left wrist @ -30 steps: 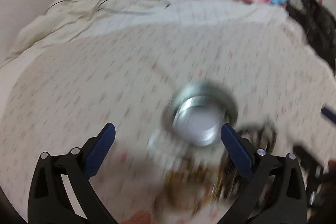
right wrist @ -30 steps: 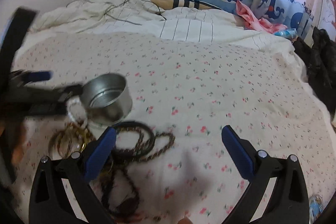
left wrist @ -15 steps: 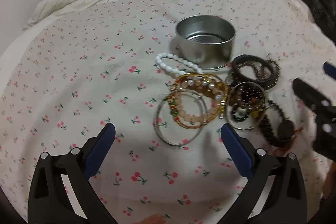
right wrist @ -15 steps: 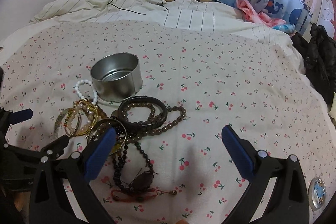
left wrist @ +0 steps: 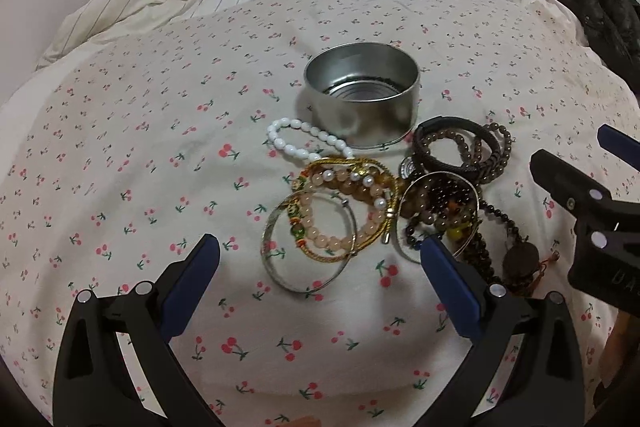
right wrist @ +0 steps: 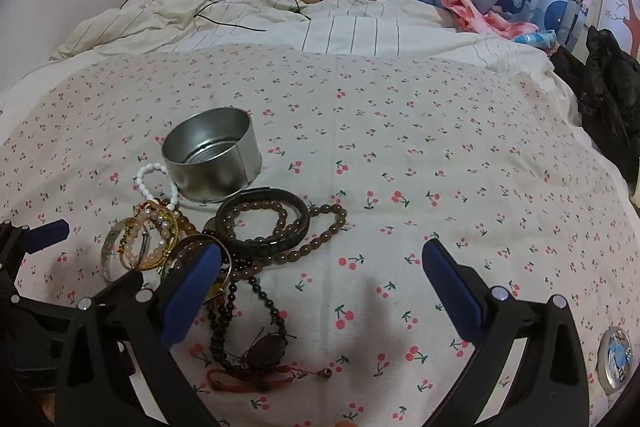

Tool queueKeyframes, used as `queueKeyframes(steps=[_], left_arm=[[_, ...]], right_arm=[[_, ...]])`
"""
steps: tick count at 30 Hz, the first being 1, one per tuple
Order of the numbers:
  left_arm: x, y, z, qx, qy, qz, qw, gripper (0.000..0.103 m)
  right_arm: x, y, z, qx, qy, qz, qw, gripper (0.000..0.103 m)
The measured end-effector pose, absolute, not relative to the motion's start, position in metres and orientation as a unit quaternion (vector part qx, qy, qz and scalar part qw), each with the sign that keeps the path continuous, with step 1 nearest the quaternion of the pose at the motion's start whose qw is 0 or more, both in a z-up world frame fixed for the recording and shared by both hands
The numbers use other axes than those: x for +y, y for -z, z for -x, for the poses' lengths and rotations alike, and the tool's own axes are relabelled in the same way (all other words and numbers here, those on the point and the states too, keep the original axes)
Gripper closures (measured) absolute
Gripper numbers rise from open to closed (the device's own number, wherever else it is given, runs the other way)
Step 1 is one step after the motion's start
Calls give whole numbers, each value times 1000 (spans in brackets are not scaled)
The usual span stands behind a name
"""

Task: Organize jewelry
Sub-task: 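Move both grippers toward the jewelry pile beside the tin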

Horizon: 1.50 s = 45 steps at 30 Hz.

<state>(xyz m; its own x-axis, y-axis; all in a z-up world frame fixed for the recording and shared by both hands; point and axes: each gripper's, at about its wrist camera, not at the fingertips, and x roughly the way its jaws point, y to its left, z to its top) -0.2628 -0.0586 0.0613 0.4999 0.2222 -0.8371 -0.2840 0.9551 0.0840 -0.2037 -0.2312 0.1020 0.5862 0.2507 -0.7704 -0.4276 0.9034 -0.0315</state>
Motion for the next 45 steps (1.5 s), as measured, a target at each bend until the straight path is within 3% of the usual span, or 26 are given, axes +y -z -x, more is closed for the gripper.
queueKeyframes(steps=[12,22,39,45], left_arm=[[-55,-60,257,475,-147,31,867,6],[-4,-66,254,471,-139,73,868,6],[-25,-67,272,482,158,50,860,6],[-23,-47,259,512,162,81,840,6]], right_arm=[[-233,-100,200,416,-195,109,881,6],[-254,-101,171,435,-249,133,855,6],[-232,-92,154,457,-390,152,785,7],[-222,-83,170,470,-445,155,746,15]])
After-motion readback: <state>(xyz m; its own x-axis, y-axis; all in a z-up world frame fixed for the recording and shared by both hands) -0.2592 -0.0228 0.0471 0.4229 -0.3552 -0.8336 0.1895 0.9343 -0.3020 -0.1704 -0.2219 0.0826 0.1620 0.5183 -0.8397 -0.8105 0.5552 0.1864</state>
